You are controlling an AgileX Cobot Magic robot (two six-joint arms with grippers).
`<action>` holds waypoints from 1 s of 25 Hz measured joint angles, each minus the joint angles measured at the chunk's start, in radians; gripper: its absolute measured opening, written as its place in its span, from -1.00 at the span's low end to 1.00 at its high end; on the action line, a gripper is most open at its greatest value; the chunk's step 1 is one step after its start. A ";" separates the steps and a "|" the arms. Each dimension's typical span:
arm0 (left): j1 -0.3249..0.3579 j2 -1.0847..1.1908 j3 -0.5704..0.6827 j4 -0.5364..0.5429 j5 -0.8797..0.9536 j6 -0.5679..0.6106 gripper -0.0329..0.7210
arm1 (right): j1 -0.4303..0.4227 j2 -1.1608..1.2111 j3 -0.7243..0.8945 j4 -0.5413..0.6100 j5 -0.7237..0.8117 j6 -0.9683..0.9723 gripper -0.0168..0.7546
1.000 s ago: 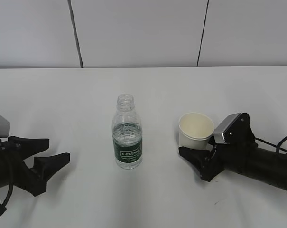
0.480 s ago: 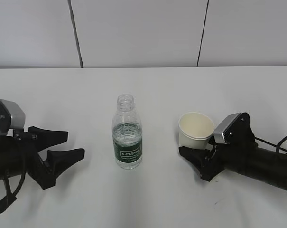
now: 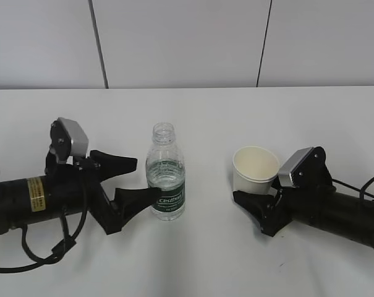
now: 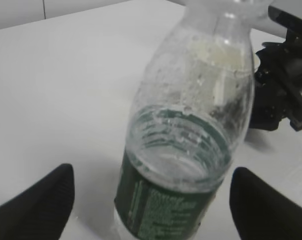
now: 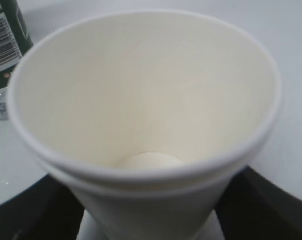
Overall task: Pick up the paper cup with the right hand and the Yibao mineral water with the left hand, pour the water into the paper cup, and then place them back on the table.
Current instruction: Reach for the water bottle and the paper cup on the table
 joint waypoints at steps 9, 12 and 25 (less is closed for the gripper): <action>-0.043 0.075 -0.078 -0.002 0.000 -0.065 0.63 | 0.000 0.000 0.000 0.000 0.000 0.000 0.50; -0.046 0.084 -0.091 -0.001 0.000 -0.072 0.63 | 0.000 0.000 0.000 0.000 0.000 0.000 0.50; -0.109 0.089 -0.099 -0.080 0.000 -0.080 0.63 | 0.000 0.000 0.000 0.000 0.000 0.000 0.50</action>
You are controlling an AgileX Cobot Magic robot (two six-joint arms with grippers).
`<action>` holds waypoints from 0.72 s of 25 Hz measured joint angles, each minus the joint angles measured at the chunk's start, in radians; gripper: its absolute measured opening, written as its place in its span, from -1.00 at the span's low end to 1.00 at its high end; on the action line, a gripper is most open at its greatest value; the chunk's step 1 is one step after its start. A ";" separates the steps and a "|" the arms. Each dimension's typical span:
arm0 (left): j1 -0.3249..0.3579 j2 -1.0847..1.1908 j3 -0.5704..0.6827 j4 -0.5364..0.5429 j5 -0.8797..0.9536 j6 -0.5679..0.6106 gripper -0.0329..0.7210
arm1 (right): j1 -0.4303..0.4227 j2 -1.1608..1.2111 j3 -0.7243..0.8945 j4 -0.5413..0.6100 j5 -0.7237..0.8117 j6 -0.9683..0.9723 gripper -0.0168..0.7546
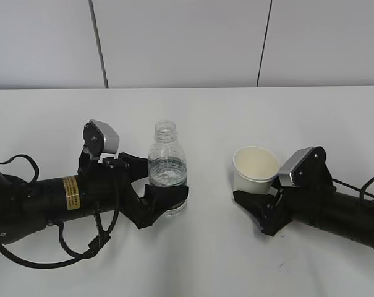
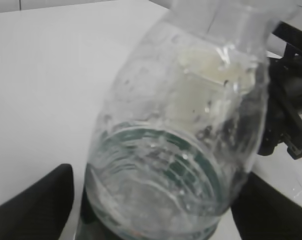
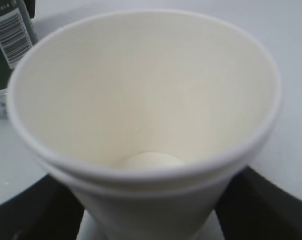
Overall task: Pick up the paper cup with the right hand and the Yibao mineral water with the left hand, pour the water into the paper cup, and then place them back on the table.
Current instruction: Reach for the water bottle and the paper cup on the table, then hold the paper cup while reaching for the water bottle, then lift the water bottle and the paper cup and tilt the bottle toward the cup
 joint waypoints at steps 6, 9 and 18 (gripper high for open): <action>-0.016 0.000 0.000 -0.031 0.000 0.000 0.63 | 0.000 0.000 0.000 0.000 0.000 0.000 0.50; -0.024 0.008 0.000 -0.044 0.000 0.000 0.63 | 0.000 0.000 -0.002 0.000 0.000 0.000 0.50; -0.029 0.038 -0.001 -0.077 0.003 -0.001 0.40 | 0.000 0.000 -0.002 0.000 0.000 0.000 0.50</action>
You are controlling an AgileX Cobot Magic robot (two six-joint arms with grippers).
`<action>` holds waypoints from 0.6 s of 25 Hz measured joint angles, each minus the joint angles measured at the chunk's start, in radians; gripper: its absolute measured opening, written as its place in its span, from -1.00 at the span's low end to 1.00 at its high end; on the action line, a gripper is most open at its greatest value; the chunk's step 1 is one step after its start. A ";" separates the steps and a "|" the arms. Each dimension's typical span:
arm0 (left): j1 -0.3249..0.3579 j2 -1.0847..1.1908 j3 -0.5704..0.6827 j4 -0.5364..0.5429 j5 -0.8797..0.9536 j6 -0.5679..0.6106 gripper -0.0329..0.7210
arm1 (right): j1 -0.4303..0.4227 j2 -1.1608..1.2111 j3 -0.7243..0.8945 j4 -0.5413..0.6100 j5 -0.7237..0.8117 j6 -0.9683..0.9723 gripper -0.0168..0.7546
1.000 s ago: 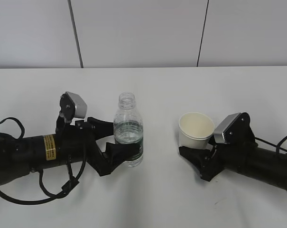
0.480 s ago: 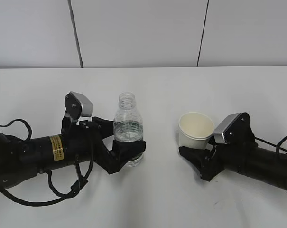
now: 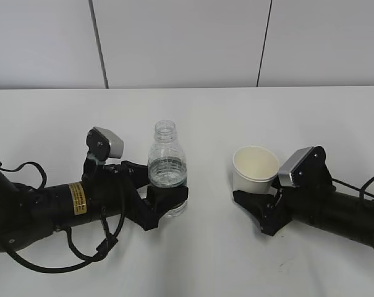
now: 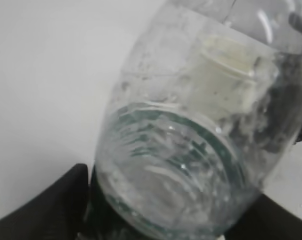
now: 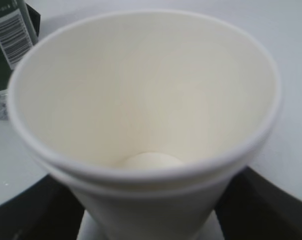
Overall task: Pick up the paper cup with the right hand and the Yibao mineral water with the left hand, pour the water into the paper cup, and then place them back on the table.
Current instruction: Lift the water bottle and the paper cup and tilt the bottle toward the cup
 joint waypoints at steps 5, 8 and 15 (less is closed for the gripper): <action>0.000 0.000 0.000 -0.025 0.006 0.005 0.23 | 0.000 0.000 0.000 0.000 0.000 0.000 0.50; 0.000 0.000 0.000 -0.035 0.008 0.009 0.16 | 0.000 0.000 0.000 0.000 0.000 0.000 0.50; 0.000 0.000 0.000 -0.036 0.008 0.013 0.12 | 0.000 0.000 0.000 0.000 0.000 0.000 0.50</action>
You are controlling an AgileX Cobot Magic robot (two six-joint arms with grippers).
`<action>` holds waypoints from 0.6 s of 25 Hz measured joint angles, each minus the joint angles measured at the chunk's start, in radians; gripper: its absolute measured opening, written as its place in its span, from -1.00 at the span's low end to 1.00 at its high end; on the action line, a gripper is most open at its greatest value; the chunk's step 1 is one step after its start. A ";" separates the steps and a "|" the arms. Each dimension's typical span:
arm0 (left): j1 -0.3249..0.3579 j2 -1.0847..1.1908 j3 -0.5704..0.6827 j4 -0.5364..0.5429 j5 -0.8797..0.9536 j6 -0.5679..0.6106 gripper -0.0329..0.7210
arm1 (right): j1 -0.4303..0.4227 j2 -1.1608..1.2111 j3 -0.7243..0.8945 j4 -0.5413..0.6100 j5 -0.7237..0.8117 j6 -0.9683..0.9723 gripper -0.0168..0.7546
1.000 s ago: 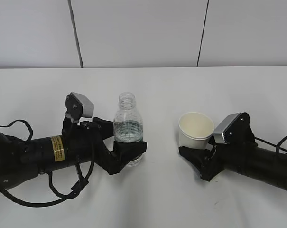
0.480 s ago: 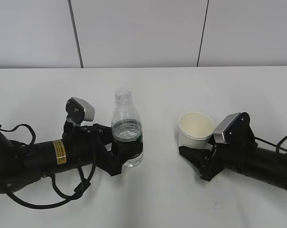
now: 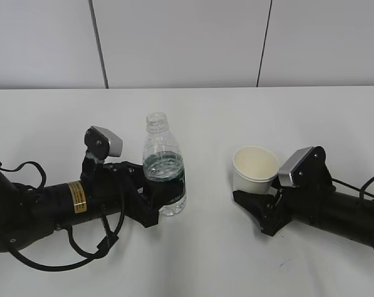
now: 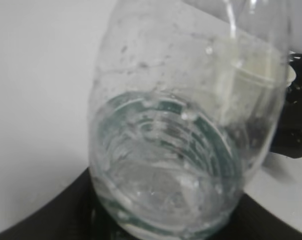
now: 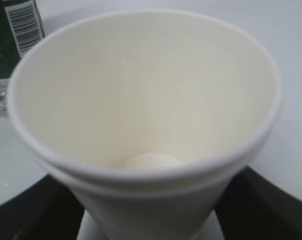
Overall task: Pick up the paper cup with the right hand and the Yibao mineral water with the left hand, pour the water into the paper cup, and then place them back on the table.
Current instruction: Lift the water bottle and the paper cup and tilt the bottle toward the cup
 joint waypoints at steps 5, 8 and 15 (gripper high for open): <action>0.000 0.000 0.000 0.000 0.004 0.062 0.11 | 0.000 0.000 0.000 -0.005 0.000 0.000 0.50; 0.000 0.001 0.000 0.000 0.004 0.075 0.11 | 0.000 0.000 0.000 -0.011 0.000 0.000 0.47; 0.000 -0.004 0.000 0.000 0.013 0.096 0.11 | 0.000 -0.014 0.000 -0.045 0.000 0.002 0.41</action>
